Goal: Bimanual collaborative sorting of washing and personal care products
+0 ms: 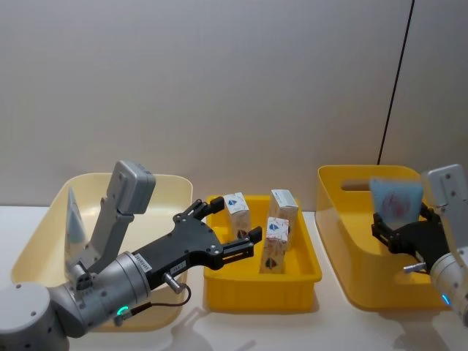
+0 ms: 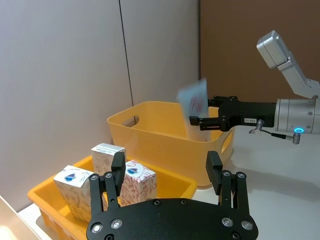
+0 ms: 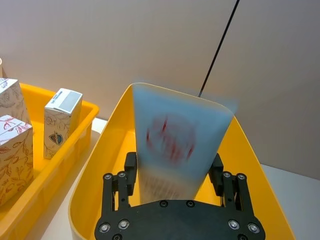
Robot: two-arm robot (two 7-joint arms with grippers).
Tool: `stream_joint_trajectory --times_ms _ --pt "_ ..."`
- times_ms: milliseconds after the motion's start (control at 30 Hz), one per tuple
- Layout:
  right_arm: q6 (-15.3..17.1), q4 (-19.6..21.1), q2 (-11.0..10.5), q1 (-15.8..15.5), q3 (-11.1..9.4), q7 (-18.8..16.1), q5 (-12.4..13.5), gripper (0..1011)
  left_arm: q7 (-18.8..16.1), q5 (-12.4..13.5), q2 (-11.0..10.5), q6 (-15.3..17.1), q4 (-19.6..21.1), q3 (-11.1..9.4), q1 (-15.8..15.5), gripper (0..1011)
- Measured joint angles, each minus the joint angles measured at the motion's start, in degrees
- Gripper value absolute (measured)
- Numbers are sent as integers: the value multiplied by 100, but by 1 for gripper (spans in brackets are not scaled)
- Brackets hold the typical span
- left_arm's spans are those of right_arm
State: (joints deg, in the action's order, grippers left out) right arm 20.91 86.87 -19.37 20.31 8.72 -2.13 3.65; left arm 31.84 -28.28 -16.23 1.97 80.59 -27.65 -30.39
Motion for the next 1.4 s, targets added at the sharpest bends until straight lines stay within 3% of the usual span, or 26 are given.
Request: stream_joint_trajectory --times_ms 200,800,1067,1400 --pt "43 -26 20 9 6 0 -8 1000 0 0 0 0 0 0 0 1003" --pt "41 -50 45 13 2 0 -28 1001 0 0 0 0 0 0 0 1003" --pt "-270 -11 69 -10 -50 26 -59 1001 0 0 0 0 0 0 0 1003" --pt "-945 71 136 -29 -178 80 -69 1001 0 0 0 0 0 0 0 1003"
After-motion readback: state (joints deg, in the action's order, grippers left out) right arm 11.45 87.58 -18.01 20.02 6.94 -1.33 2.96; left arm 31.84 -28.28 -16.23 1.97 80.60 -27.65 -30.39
